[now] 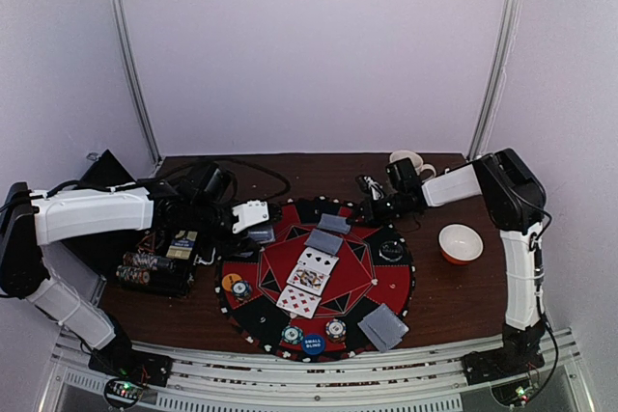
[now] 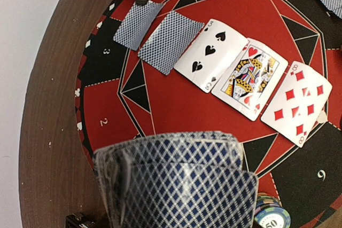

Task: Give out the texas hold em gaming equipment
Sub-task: Place the poker card in the community card area, then place the face-down deck piles in the corner of the board.

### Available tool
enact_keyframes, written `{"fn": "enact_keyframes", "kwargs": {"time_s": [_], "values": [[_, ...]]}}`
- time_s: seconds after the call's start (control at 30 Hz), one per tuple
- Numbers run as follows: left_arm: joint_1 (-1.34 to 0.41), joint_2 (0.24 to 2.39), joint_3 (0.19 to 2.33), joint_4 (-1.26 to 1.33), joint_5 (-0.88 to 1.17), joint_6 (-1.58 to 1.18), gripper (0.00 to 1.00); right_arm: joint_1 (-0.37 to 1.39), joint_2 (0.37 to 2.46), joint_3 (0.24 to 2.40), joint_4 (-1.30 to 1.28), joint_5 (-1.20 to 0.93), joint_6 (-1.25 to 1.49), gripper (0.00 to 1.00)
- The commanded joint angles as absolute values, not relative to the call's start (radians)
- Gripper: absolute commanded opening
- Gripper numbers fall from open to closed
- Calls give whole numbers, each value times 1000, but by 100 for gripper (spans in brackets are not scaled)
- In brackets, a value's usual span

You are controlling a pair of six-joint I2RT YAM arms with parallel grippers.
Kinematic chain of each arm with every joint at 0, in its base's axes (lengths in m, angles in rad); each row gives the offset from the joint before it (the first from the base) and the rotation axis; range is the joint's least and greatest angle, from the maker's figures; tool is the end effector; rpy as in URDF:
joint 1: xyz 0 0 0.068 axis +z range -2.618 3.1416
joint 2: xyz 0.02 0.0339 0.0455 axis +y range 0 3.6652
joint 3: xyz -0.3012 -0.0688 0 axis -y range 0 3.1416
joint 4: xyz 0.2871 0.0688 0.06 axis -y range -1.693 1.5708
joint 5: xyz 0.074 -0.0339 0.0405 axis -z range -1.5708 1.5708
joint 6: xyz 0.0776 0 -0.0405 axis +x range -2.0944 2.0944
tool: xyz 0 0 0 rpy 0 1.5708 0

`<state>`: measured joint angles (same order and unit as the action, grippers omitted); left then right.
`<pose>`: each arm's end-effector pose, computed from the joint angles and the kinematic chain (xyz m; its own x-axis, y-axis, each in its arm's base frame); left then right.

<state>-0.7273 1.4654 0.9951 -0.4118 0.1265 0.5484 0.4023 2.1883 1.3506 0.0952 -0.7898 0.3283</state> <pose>0.2679 -0.2516 0.2198 -0.1171 0.7966 -0.5931 0.9146 0.3192 0.2482 0.4623 0.2566 0.0989 -0.8330 -0.1078 -0.5426 -0.5161 0.5046 0.6921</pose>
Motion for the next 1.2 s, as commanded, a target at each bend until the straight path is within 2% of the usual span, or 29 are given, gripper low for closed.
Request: {"fn": "enact_keyframes", "kwargs": {"time_s": [0.0,0.07,0.17,0.3,0.4,0.53,0.73,0.9,1.03,1.17], "values": [[-727,1466,1002,-378,135,553,50,400,2183,1363,31,-771,281,13],[-727,1468,1002,-378,133,552,50,400,2169,1372,8,-748,276,24],[-728,1471,1009,-378,134,540,49,402,2130,1379,-26,-702,272,33],[-748,1505,1068,-429,87,462,49,413,2055,1379,-96,-615,243,39],[-753,1526,1115,-510,35,328,47,424,1980,1371,-146,-543,215,40],[-754,1501,1113,-631,-73,9,45,432,1873,1333,-161,-532,206,40],[-763,1328,935,-759,-71,-409,44,439,1736,1267,-159,-555,200,40],[-770,1215,837,-891,-137,-586,43,453,1665,1227,-146,-584,190,40],[-792,1174,723,-885,-85,-726,40,464,1624,1203,-143,-607,186,40],[-813,1148,641,-881,-118,-813,39,469,1592,1183,-129,-625,187,40]]}}
